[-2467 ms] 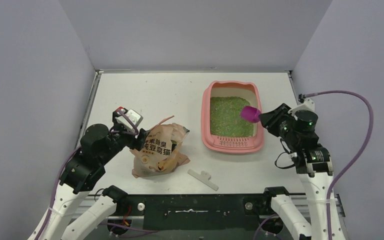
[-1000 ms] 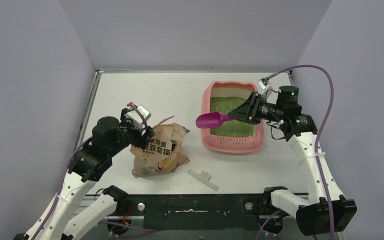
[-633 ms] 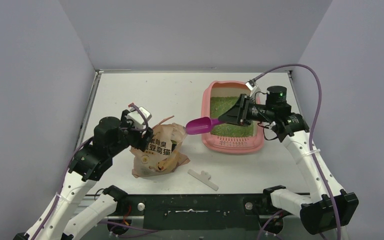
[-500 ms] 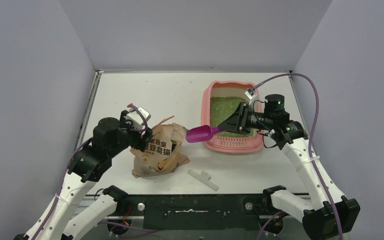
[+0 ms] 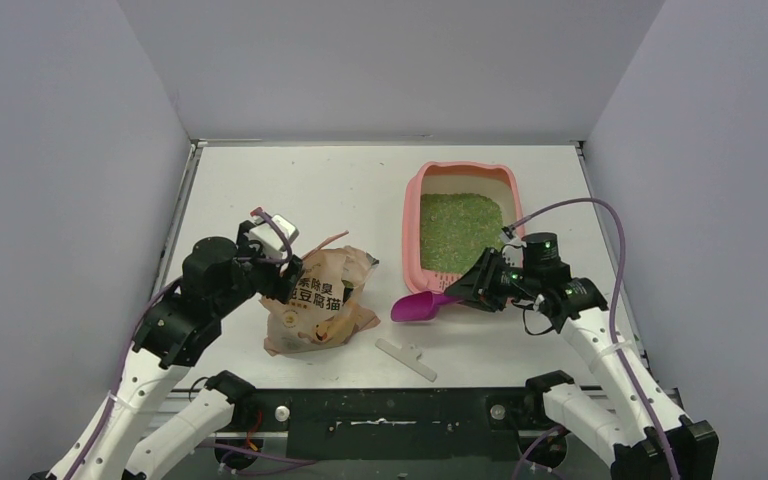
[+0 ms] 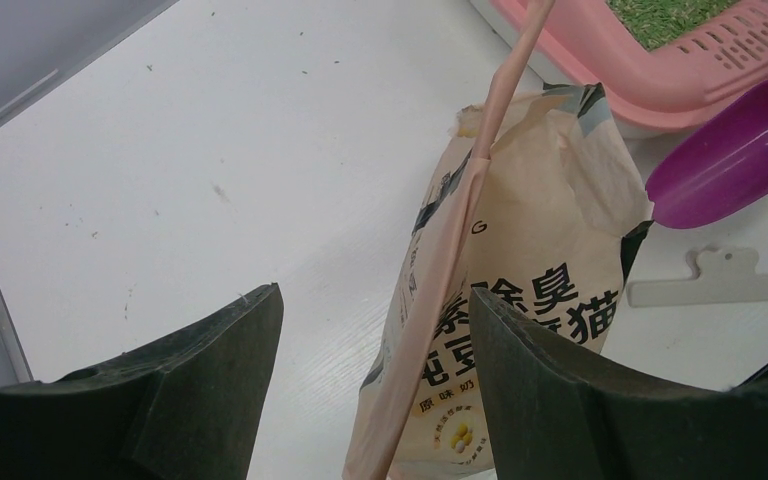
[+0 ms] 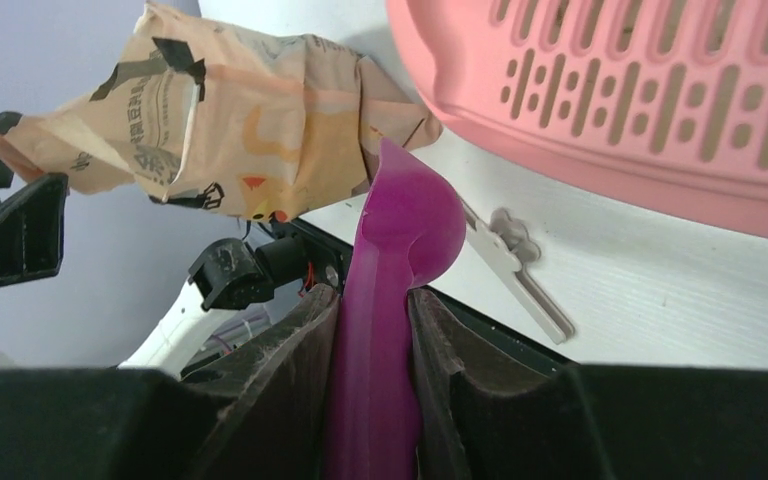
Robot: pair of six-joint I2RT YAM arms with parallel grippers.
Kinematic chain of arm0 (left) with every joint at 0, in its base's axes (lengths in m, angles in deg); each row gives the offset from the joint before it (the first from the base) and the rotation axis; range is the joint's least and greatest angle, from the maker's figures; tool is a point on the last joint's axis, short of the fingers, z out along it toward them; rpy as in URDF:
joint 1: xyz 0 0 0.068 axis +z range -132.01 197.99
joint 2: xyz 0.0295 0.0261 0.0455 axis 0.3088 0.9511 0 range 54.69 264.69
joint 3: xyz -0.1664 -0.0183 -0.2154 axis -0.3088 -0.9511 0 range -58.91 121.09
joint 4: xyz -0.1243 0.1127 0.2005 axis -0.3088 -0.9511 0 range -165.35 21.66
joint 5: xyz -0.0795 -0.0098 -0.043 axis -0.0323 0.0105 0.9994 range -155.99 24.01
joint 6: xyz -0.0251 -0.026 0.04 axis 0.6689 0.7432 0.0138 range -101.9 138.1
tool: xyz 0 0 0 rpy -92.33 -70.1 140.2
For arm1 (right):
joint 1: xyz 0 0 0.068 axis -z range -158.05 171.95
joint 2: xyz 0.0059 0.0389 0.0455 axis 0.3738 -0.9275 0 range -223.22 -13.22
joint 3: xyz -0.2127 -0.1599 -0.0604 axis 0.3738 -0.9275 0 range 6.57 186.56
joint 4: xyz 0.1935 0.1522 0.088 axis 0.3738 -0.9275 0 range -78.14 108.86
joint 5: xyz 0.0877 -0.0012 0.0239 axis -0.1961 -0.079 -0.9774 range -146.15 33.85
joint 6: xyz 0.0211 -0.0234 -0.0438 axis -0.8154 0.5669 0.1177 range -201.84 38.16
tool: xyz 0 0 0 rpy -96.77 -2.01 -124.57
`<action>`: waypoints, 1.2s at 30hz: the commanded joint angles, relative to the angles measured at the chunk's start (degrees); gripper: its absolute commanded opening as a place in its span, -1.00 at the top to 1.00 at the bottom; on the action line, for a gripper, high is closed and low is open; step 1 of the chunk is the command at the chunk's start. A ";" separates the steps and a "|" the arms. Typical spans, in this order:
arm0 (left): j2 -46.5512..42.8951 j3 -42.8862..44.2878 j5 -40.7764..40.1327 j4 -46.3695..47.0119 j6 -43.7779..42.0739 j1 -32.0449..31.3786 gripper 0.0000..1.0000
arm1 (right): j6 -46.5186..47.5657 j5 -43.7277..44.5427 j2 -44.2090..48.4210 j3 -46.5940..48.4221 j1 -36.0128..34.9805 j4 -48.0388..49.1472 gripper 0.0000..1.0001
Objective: Fill the litter box with clean litter
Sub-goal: Place the spatula at the center of the board.
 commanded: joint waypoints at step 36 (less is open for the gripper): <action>-1.31 -0.34 -1.58 5.47 4.49 -0.41 -0.32 | 8.89 8.75 4.32 -13.78 15.29 -4.78 -0.78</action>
